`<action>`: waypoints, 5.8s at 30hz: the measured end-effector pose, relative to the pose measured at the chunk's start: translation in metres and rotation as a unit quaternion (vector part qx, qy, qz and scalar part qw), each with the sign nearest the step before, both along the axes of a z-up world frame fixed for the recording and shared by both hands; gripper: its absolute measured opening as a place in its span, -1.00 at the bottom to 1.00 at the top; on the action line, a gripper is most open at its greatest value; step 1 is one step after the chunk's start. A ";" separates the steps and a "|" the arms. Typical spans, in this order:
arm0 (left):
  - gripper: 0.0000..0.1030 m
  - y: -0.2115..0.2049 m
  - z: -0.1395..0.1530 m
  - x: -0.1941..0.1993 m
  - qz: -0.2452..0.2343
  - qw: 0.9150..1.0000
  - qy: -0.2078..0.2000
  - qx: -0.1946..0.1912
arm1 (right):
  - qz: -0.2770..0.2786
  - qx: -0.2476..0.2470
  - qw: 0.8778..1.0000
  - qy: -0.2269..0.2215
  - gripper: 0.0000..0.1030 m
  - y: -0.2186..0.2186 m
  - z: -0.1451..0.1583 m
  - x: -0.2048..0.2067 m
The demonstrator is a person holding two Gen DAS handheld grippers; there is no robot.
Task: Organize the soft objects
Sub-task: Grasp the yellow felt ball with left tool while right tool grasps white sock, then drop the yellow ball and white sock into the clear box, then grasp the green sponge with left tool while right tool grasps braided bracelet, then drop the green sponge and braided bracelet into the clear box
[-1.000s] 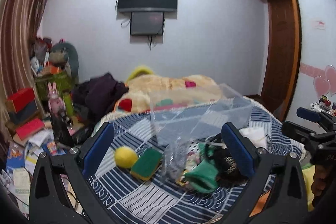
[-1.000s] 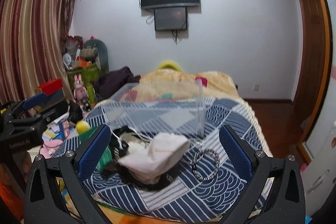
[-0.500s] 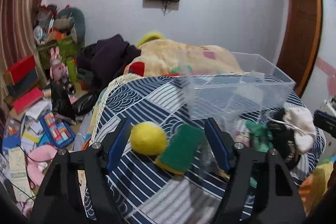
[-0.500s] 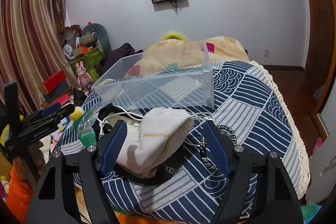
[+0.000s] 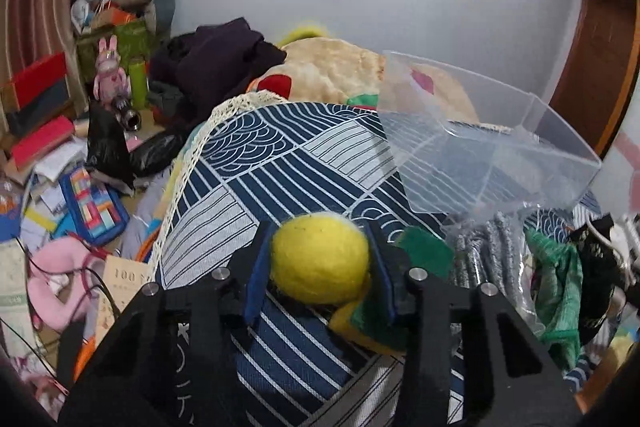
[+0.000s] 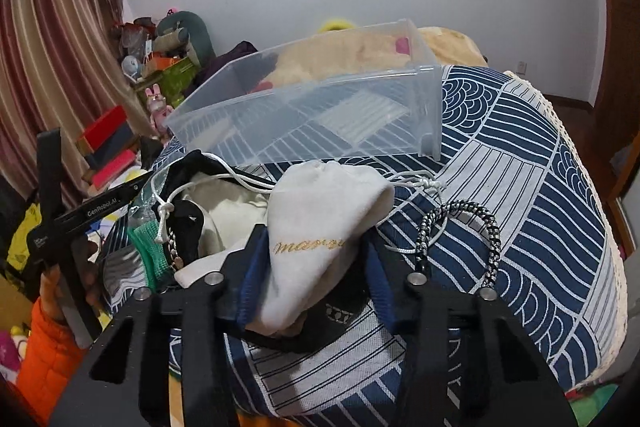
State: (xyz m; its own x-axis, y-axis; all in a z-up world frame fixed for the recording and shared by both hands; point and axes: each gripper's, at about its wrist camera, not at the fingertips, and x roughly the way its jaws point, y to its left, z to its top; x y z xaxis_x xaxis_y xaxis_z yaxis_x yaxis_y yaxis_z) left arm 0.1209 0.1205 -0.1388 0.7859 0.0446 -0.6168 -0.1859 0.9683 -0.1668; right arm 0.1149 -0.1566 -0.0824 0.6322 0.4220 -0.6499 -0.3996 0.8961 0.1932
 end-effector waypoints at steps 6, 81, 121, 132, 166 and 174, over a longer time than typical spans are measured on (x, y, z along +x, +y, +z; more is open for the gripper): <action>-0.16 -0.009 0.012 -0.010 -0.009 1.000 -0.017 0.022 | -0.005 -0.001 1.000 -0.031 -0.65 -0.005 0.013 -0.009; 0.90 -0.077 0.123 0.048 -0.132 0.985 -0.051 0.093 | 0.033 -0.087 0.988 -0.125 0.51 0.015 0.088 0.052; -0.28 -0.032 0.000 0.000 -0.114 0.990 0.075 0.029 | -0.045 -0.124 0.991 0.000 -0.46 -0.047 -0.012 0.021; -0.29 -0.025 0.038 -0.011 -0.103 0.994 0.018 0.045 | -0.047 -0.083 0.995 -0.023 -0.78 -0.054 0.011 0.008; -0.29 -0.113 0.087 0.102 -0.193 0.980 -0.006 0.047 | 0.029 -0.060 0.994 -0.086 -0.78 0.044 0.063 0.094; -0.29 -0.124 0.063 0.125 -0.201 0.978 0.038 0.046 | 0.023 -0.075 0.997 -0.029 -0.78 0.045 0.034 0.112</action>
State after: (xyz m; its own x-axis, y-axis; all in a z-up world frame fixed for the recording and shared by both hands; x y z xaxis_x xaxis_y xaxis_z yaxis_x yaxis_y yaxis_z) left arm 0.2459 -0.0031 -0.0755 0.7036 -0.2014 -0.6814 0.2051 0.9757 -0.0766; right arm 0.2269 -0.1116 -0.0485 0.6529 0.3518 -0.6708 -0.4468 0.8940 0.0339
